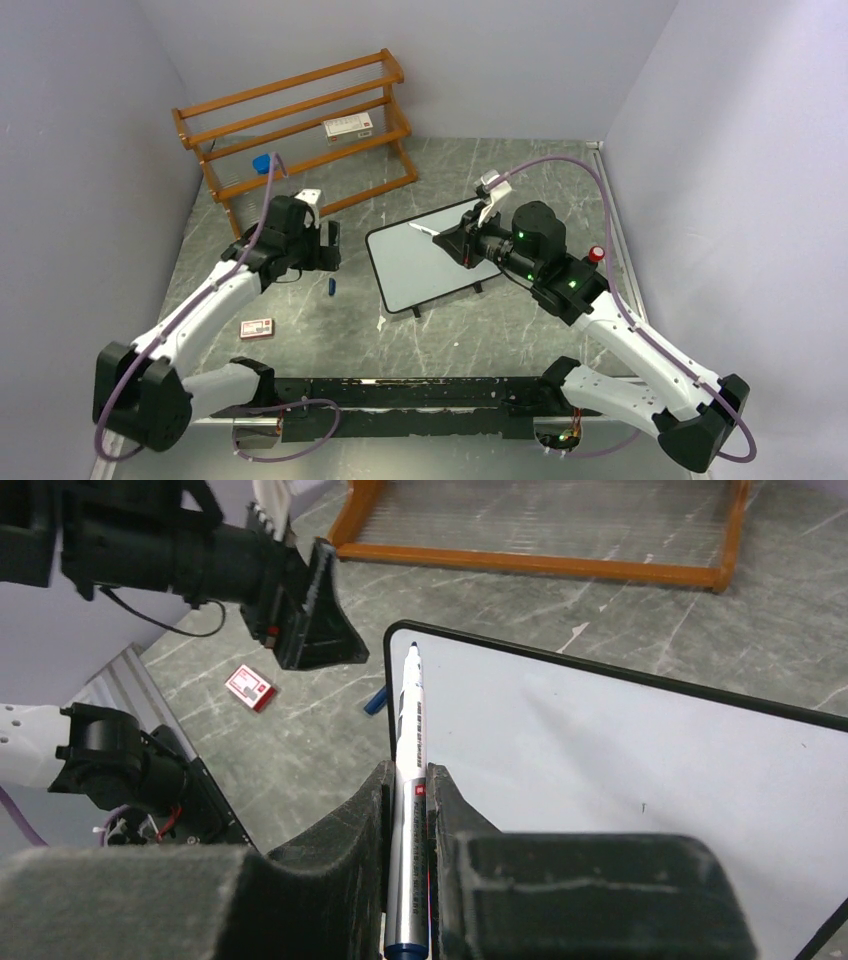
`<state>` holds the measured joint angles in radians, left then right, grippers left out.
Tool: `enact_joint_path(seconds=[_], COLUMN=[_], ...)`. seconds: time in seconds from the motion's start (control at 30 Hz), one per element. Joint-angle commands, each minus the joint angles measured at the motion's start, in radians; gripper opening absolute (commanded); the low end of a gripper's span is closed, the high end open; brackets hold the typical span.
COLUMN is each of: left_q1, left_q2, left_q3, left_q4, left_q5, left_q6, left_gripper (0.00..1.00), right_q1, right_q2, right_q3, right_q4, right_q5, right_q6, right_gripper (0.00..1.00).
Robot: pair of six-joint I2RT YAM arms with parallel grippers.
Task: Write a sentence on the whiteboard
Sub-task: Place the pen cap at the center of the board.
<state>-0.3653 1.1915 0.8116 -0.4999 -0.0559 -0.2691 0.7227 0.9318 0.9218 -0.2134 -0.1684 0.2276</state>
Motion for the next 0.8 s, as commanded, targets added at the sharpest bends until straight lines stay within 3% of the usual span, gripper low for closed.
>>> enact_joint_path(seconds=[0.0, 0.3, 0.5, 0.77], left_q1=[0.008, 0.008, 0.008, 0.008], left_q2=[-0.137, -0.341, -0.373, -0.373], left_q3=[0.037, -0.018, -0.033, -0.13], left_q4=[0.062, 0.301, 0.424, 0.582], left_q5=[0.046, 0.284, 0.366, 0.427], left_q6=[0.104, 0.21, 0.308, 0.103], left_gripper=[0.95, 0.95, 0.95, 0.93], right_q1=[-0.003, 0.0, 0.003, 0.074], right_q2=[0.016, 0.067, 0.075, 0.085], right_q3=[0.044, 0.108, 0.129, 0.158], right_q4=[-0.031, -0.086, -0.096, -0.15], right_q5=[-0.019, -0.055, -0.068, 0.038], right_q6=[0.001, 0.0, 0.007, 0.037], right_gripper=[0.0, 0.0, 0.0, 0.0])
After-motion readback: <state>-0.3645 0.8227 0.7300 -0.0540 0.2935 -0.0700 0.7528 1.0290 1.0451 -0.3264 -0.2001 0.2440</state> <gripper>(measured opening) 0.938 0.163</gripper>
